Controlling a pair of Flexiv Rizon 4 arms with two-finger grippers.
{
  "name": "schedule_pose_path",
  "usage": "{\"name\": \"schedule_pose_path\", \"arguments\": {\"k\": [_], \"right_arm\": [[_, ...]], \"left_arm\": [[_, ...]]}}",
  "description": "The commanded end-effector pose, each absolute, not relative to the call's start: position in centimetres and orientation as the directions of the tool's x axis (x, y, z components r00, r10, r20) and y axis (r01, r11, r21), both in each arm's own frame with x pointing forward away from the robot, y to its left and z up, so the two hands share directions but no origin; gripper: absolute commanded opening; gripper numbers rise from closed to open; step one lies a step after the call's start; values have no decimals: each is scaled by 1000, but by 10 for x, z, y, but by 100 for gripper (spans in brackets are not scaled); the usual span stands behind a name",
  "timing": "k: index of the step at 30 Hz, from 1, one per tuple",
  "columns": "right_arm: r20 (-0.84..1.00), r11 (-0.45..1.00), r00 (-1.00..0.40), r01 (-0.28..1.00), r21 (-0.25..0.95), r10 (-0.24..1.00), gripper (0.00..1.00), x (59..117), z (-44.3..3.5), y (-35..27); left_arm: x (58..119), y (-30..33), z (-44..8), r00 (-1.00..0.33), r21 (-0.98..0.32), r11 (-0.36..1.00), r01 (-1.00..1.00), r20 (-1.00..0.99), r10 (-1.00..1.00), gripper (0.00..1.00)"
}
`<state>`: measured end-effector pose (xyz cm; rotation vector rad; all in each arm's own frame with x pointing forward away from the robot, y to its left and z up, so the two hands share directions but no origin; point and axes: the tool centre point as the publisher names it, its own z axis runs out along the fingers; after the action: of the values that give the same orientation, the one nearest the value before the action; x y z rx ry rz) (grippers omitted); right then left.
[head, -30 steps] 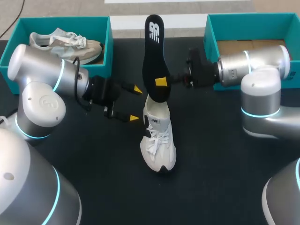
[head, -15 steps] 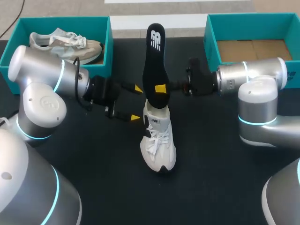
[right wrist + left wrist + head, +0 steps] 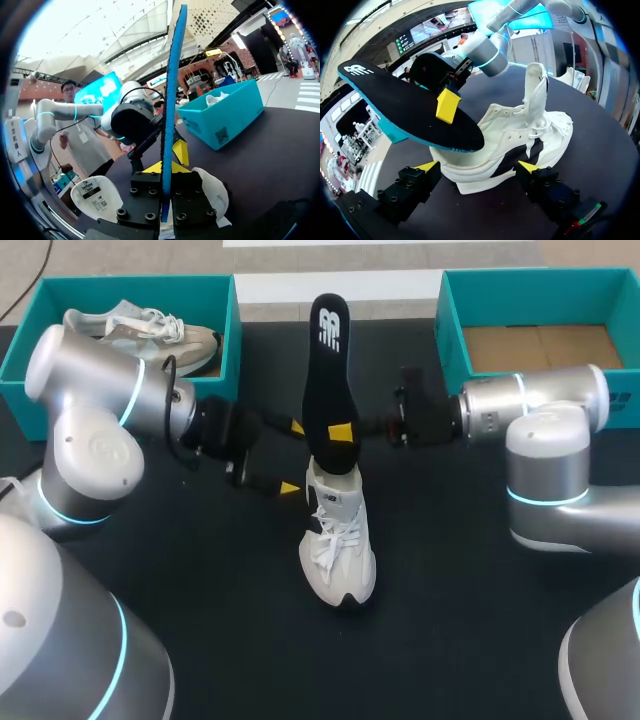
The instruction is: Take the shoe out of the shoebox, open the shoe tongue, remove and reinsert the insole, then place the shoe into the shoebox
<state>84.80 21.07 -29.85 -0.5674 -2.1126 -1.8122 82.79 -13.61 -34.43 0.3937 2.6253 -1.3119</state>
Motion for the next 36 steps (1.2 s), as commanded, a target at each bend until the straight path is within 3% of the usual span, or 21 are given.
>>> {"name": "schedule_pose_path", "arguments": {"k": [1,7,36], "right_arm": [[473,127,-876,482,867,95,0,850,-301,214],[483,129,-869,493,860,101,0,849,-303,211],[509,131,-856,517,846,87,0,848,-328,214]], "left_arm": [[837,-136,-343,-950,-755,576,312,-241,197,100],[840,-136,-342,-948,-745,591,309,-187,259,100],[835,-135,-351,-957,-716,636,288,-204,205,100]]}}
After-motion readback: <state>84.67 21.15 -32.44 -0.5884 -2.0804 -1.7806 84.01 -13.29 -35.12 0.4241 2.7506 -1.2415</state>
